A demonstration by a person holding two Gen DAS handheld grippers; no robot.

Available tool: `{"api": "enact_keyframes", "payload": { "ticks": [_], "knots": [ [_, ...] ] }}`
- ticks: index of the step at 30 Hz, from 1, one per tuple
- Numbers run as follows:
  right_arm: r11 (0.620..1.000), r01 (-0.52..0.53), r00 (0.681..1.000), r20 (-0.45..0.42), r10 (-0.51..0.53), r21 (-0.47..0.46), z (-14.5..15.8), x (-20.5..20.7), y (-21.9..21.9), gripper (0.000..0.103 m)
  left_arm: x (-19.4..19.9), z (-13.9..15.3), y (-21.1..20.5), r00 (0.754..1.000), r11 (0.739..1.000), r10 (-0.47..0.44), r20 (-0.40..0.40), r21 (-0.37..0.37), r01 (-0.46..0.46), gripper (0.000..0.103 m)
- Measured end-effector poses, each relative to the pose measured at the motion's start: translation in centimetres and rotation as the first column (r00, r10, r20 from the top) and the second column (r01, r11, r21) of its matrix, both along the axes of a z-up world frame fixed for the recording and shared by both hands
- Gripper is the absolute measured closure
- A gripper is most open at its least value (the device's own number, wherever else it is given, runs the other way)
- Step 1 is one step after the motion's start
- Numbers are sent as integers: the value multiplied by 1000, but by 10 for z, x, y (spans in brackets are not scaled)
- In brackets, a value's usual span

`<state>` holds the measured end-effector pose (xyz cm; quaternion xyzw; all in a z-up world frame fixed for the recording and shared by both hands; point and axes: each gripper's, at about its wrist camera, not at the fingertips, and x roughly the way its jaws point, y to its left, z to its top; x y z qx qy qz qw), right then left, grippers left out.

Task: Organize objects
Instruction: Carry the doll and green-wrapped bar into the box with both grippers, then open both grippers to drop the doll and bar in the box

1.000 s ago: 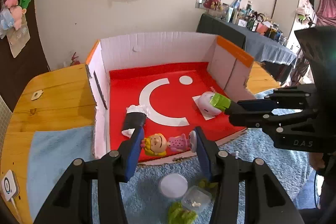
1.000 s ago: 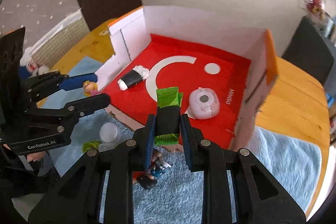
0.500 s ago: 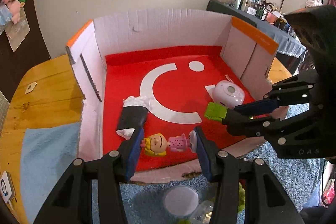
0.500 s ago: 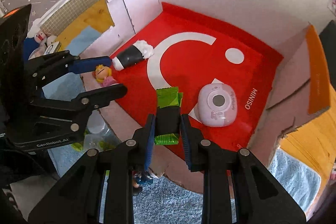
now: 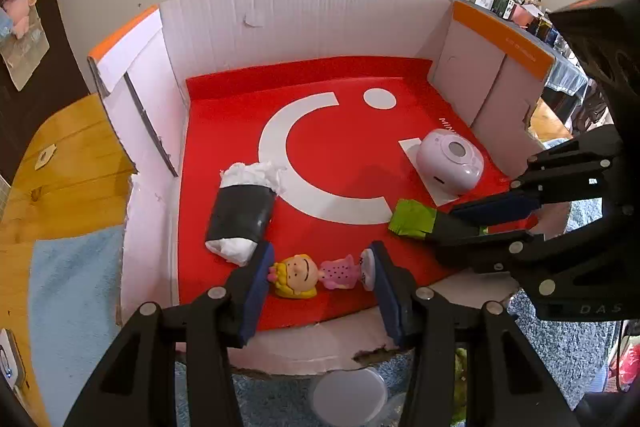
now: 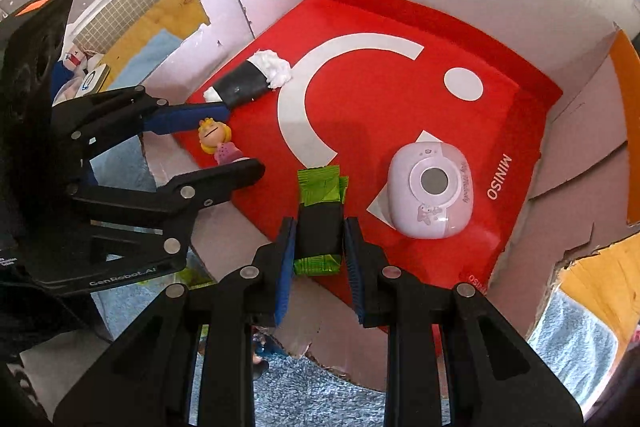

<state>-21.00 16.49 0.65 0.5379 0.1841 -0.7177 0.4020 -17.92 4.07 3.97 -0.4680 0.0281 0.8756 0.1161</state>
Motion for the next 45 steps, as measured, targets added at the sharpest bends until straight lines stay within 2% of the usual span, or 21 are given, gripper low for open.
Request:
{"api": "enact_keyframes", "payload": {
  "ticks": [22, 45],
  "knots": [
    [1000, 29, 999, 23, -29, 10, -1, -3, 6, 80, -6, -2, 4, 999, 1000, -18, 45, -24, 19, 52],
    [999, 38, 999, 27, -39, 22, 3, -1, 7, 79, -2, 1, 3, 999, 1000, -25, 45, 4, 24, 47]
  ]
}}
